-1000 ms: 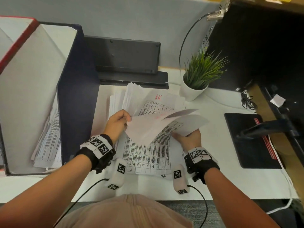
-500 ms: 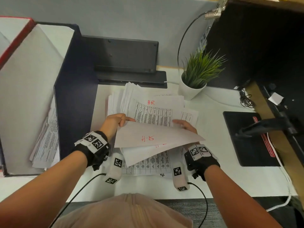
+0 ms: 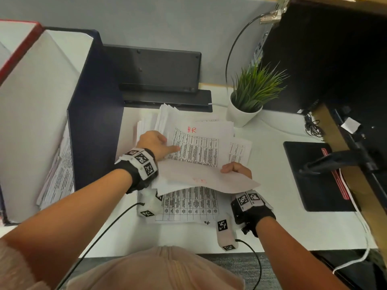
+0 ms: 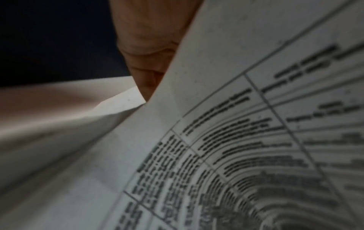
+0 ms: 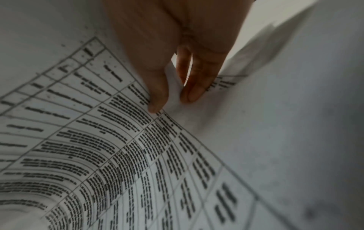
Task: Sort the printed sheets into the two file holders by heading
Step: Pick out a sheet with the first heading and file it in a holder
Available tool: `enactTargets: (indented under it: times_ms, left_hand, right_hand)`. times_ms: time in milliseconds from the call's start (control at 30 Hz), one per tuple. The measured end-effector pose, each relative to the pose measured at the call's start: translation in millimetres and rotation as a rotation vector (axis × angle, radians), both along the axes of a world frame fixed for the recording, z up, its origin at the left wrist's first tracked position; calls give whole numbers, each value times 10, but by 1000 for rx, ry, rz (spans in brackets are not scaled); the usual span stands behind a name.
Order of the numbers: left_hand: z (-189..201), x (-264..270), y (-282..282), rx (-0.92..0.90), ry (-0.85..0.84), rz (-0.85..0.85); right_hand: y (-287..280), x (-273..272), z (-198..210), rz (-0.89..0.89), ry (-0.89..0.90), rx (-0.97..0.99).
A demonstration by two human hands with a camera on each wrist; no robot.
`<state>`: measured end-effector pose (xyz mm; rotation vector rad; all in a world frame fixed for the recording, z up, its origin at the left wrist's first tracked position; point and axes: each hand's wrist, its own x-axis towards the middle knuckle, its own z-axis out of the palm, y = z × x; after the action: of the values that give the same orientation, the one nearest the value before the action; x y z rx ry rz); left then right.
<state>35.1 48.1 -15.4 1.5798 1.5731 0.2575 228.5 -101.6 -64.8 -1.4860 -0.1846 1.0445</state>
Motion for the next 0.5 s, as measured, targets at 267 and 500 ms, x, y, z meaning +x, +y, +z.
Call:
enactTargets:
  times_ms: [267, 500]
  left_hand:
    - [4, -67, -148, 35, -310, -77]
    - [67, -236, -298, -93, -638, 10]
  right_hand:
    - [-86, 101, -45, 91, -465, 5]
    - [-27, 122, -9, 92, -430, 22]
